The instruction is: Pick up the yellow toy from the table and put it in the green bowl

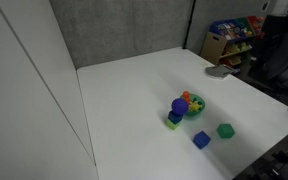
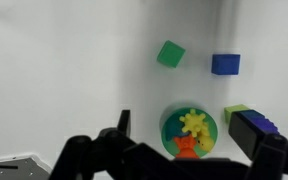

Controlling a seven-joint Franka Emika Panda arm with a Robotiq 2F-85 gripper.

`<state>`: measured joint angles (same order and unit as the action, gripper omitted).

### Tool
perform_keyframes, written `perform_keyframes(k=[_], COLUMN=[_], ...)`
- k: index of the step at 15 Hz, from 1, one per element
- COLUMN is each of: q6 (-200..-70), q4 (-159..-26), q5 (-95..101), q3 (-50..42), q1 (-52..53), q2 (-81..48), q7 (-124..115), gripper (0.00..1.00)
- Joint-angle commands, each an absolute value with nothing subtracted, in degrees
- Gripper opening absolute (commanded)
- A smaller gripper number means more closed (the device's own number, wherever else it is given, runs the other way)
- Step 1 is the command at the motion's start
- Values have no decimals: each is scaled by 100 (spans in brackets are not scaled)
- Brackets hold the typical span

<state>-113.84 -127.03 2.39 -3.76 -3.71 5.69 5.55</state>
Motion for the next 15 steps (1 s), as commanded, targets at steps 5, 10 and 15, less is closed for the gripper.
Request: perform_keyframes(k=[5, 10, 15], q6=[-10993, -10842, -10782], q4=[-13046, -13276, -13214], q5=[111, 177, 149], q3=[-146, -122, -135], q1=[-222, -240, -237], q2=[2007, 2847, 2973], q7=[-247, -107, -86], gripper=[100, 100, 100])
